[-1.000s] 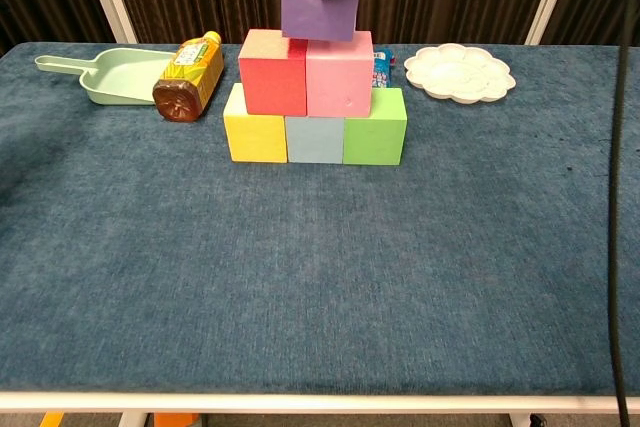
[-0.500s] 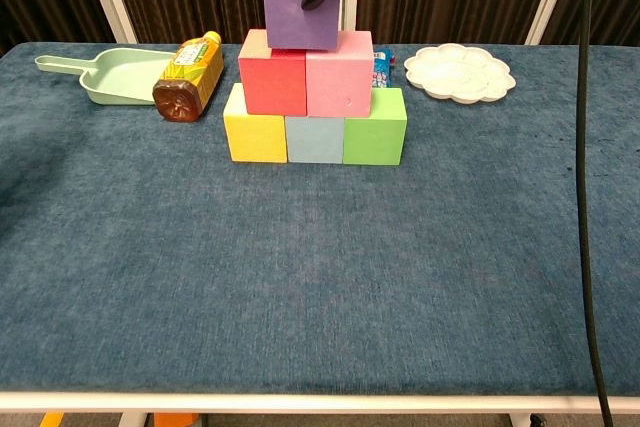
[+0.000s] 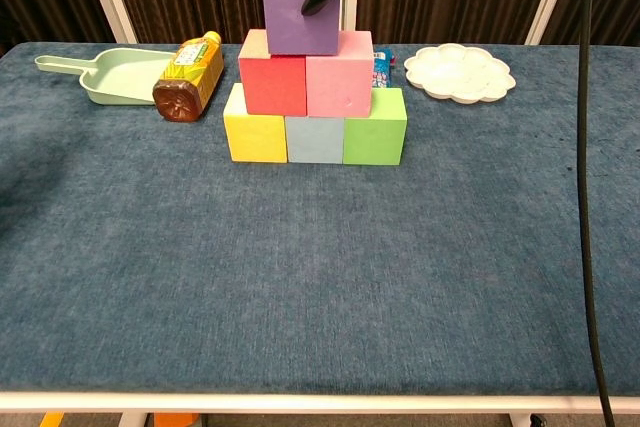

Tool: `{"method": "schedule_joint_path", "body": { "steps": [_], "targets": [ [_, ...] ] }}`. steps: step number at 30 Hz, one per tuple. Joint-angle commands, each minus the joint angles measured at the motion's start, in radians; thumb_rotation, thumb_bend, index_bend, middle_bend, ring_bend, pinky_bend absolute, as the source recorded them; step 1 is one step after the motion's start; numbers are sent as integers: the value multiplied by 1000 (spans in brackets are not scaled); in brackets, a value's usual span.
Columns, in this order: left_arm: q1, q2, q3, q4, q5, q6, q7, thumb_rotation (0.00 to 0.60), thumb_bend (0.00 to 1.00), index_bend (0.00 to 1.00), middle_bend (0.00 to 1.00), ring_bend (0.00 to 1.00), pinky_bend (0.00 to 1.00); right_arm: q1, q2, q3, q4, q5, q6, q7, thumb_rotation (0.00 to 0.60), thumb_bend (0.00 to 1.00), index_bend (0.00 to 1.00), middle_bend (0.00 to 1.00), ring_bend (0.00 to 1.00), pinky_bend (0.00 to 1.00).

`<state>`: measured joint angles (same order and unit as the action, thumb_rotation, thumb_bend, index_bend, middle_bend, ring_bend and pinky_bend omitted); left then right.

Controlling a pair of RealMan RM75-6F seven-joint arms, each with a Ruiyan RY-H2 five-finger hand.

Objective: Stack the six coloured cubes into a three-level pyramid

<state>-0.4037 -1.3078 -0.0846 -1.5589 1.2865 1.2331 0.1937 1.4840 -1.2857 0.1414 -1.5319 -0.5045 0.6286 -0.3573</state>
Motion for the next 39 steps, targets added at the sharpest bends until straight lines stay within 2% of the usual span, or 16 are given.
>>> {"method": "schedule_joint_path", "body": {
  "steps": [1, 39],
  "targets": [
    [0, -1, -2, 0, -1, -4, -1, 600, 95, 0, 68, 131, 132, 3, -1, -2, 1, 4, 0, -3, 600, 137, 128, 382, 33, 0],
    [12, 8, -11, 3, 6, -32, -40, 600, 95, 0, 68, 131, 132, 60, -13, -30, -21, 136, 47, -91, 600, 134, 117, 370, 21, 0]
  ]
}}
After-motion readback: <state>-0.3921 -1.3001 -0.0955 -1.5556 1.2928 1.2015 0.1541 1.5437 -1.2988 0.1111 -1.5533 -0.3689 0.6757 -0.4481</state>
